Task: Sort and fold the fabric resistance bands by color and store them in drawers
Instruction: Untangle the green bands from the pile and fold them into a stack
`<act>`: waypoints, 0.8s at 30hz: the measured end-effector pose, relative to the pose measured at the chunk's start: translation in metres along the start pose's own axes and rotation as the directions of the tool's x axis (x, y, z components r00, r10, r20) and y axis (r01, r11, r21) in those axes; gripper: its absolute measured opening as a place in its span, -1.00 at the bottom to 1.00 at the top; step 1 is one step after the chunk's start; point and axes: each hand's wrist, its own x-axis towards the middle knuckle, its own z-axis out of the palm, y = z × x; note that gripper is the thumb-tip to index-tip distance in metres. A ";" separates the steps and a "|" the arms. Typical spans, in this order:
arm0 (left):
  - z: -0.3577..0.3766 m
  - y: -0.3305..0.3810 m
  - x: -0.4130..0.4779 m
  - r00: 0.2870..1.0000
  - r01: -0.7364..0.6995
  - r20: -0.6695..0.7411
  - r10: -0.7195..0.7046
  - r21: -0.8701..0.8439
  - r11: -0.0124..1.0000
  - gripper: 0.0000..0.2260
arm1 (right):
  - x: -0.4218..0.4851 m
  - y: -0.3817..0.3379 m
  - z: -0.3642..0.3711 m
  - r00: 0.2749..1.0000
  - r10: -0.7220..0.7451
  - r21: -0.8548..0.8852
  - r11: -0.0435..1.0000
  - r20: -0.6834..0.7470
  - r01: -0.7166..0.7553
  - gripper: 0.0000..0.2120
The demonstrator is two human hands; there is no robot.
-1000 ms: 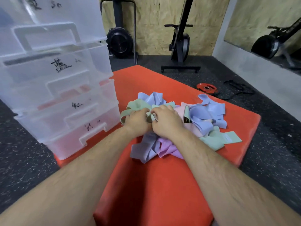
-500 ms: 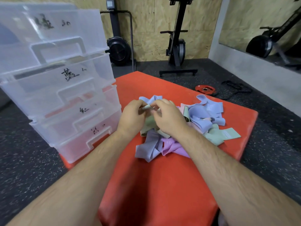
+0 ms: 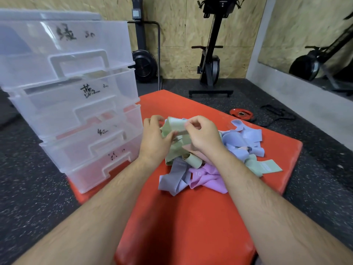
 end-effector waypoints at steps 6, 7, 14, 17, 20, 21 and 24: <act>0.002 -0.004 0.001 0.994 -0.071 0.080 0.071 -0.003 0.997 -0.65 | 0.007 -0.014 -0.005 0.994 0.107 0.175 0.979 0.025 -0.110 -0.88; 0.001 -0.002 0.001 0.995 -0.072 0.073 0.073 -0.019 0.997 -0.69 | 0.008 -0.015 -0.007 0.994 0.105 0.170 0.979 0.028 -0.109 -0.88; -0.009 0.022 0.001 0.996 -0.040 -0.085 0.018 -0.270 0.962 -0.92 | 0.007 -0.017 -0.012 0.991 0.082 0.229 0.968 0.104 -0.104 -0.88; -0.012 0.030 0.001 0.993 -0.081 -0.109 0.052 -0.285 0.955 -0.92 | 0.004 -0.016 -0.014 0.985 0.055 0.276 0.956 0.165 -0.100 -0.78; -0.012 0.035 -0.001 0.992 -0.098 -0.103 0.069 -0.303 0.948 -0.92 | 0.003 -0.014 -0.016 0.992 0.033 0.219 0.974 0.123 -0.060 -0.88; -0.013 0.036 -0.003 0.992 -0.101 -0.098 0.074 -0.305 0.947 -0.93 | 0.003 -0.014 -0.017 0.994 0.018 0.189 0.981 0.103 -0.038 -0.92; -0.015 0.036 -0.004 0.995 -0.089 -0.068 0.071 -0.318 0.944 -0.90 | 0.004 -0.016 -0.020 0.998 -0.050 0.150 0.988 0.046 0.043 -0.94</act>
